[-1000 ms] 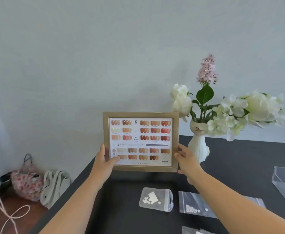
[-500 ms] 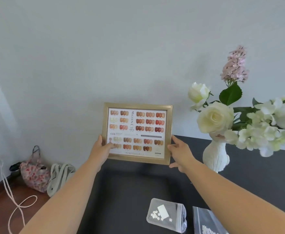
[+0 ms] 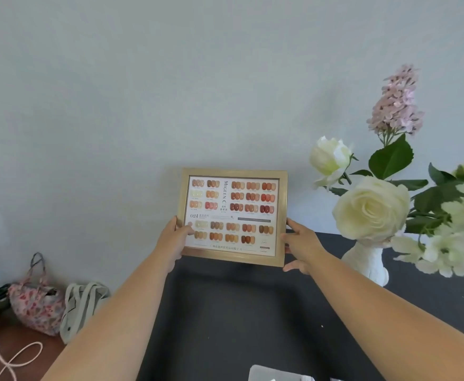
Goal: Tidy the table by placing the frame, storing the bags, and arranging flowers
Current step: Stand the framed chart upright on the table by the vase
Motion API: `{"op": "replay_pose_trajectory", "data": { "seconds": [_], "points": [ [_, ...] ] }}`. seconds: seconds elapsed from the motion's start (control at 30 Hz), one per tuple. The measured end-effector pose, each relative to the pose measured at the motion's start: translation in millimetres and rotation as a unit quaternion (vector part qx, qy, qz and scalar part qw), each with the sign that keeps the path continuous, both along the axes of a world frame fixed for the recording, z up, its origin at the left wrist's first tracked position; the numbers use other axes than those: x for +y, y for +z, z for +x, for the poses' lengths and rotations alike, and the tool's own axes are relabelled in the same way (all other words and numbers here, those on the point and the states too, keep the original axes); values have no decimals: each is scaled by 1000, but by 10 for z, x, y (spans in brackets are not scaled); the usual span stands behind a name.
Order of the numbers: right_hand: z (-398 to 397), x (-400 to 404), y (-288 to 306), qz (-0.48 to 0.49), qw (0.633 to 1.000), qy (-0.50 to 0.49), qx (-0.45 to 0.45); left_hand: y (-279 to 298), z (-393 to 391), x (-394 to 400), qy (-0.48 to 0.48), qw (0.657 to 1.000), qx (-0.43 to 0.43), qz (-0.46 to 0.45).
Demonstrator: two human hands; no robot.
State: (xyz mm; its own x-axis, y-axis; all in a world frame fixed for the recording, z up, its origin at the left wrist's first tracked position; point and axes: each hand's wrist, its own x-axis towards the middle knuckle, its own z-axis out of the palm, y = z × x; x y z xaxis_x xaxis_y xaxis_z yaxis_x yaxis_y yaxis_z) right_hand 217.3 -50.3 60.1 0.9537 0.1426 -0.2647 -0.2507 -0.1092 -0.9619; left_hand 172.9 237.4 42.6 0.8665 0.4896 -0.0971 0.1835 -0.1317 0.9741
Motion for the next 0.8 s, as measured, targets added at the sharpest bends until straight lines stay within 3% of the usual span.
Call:
{"op": "replay_pose_trajectory", "data": {
  "seconds": [0.47,0.8],
  "points": [
    [549,-35,-175,65,992,-104,24,-261,757,-64,-22,998,-45,-24],
    [720,-87,-293,74,988,-135,18,-307,888,-96,-52,997,-45,-19]
  ]
}}
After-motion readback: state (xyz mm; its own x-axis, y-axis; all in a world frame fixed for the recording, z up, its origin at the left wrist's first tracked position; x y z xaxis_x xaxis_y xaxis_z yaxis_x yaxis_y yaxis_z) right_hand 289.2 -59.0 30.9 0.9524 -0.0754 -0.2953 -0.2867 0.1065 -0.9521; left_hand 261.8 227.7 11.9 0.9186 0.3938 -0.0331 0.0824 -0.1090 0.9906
